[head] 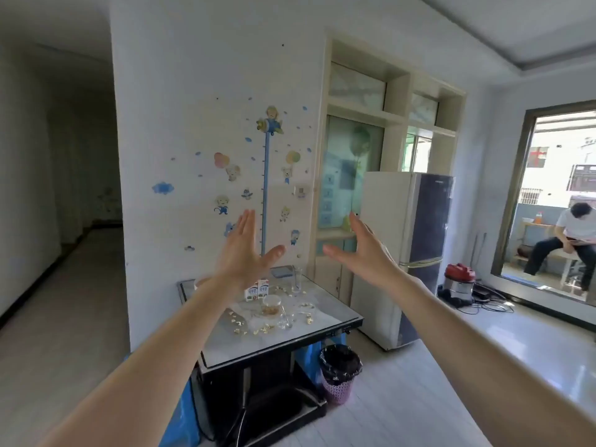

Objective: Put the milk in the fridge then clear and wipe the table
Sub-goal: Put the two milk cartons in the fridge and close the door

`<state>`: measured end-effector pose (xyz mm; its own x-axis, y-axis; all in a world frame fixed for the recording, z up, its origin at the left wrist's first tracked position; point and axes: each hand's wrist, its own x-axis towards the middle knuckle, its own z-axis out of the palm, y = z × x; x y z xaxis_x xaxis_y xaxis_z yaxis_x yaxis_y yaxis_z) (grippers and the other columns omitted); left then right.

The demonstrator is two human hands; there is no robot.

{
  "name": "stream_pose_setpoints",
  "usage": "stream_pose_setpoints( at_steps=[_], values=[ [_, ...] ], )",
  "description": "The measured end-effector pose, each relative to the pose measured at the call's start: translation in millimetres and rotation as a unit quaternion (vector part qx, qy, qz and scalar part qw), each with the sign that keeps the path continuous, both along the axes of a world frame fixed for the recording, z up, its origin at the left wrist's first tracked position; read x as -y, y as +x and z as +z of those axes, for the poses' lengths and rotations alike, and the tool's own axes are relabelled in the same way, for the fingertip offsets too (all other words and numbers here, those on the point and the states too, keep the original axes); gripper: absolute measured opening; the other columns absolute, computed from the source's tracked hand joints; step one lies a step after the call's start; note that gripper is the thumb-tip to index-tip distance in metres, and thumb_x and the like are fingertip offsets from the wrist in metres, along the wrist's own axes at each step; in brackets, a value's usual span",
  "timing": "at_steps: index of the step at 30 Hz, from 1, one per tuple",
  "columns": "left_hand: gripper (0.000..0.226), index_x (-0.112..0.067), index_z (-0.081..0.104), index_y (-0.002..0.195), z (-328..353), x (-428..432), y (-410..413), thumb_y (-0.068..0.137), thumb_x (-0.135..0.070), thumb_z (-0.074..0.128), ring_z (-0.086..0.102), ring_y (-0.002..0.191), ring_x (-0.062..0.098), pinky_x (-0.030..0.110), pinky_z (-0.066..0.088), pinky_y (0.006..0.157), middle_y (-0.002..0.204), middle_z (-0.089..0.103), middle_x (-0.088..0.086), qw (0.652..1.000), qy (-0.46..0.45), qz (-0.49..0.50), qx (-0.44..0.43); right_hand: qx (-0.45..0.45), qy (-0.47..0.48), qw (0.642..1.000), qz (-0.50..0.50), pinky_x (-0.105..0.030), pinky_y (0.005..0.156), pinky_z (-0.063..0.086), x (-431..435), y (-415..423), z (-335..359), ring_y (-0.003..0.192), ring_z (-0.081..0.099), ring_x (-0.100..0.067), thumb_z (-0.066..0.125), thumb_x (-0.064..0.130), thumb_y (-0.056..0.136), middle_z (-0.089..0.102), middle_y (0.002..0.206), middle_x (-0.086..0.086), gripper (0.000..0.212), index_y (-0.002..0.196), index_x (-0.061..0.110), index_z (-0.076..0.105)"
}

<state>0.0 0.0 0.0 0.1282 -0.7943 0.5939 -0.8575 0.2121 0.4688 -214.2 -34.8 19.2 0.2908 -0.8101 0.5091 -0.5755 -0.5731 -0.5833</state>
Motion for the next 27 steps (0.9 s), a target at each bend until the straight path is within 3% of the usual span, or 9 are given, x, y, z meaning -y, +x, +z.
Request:
stream_pose_setpoints(
  at_steps=[4,9,14,18,27],
  values=[
    [0.09,-0.013,-0.004,0.147,-8.9,37.7,30.4,0.086,-0.051,0.05,-0.001,0.144,0.014,0.035,0.007,0.118,0.157,-0.004,0.001,0.999,0.031,0.015,0.026,0.0,0.015,1.0,-0.01,-0.037,0.112,0.025,33.1,25.1,-11.1,0.141,0.024,-0.016,0.064,0.049,0.077,0.019,0.154,0.005,0.093,0.147,0.024,0.009],
    [0.09,-0.014,-0.004,0.147,-22.9,91.3,59.1,0.086,-0.051,0.051,0.004,0.144,0.016,0.036,0.009,0.117,0.157,-0.001,0.0,0.999,0.043,0.011,0.017,0.003,0.027,1.0,-0.008,-0.033,0.105,0.031,79.6,52.7,-27.5,0.134,0.035,-0.018,0.065,0.037,0.081,0.034,0.147,0.001,0.078,0.143,0.02,0.022],
    [0.089,-0.017,0.0,0.147,-39.8,148.0,81.4,0.085,-0.05,0.053,0.012,0.143,0.024,0.044,0.02,0.116,0.157,0.004,0.0,0.997,0.075,0.012,-0.017,0.004,0.059,0.998,0.002,-0.031,0.107,0.028,133.7,72.2,-49.4,0.136,0.03,-0.016,0.063,0.036,0.083,0.031,0.149,0.001,0.079,0.145,0.02,0.017],
    [0.089,-0.018,-0.001,0.147,-53.9,210.7,90.3,0.085,-0.051,0.053,0.011,0.144,0.026,0.047,0.019,0.115,0.157,0.003,-0.001,0.995,0.096,0.02,-0.026,0.005,0.08,0.997,0.002,-0.035,0.111,0.025,204.0,84.8,-64.9,0.139,0.026,-0.017,0.065,0.04,0.081,0.024,0.153,0.0,0.088,0.147,0.017,0.012],
    [0.087,-0.014,0.002,0.147,-78.4,333.4,98.6,0.086,-0.048,0.053,0.016,0.143,0.022,0.039,0.021,0.113,0.156,0.009,0.003,0.993,0.098,0.04,-0.057,-0.002,0.113,0.993,0.04,-0.035,0.112,0.025,350.0,94.7,-85.4,0.14,0.025,-0.016,0.067,0.042,0.078,0.02,0.154,0.0,0.092,0.147,0.02,0.009]
  ],
)
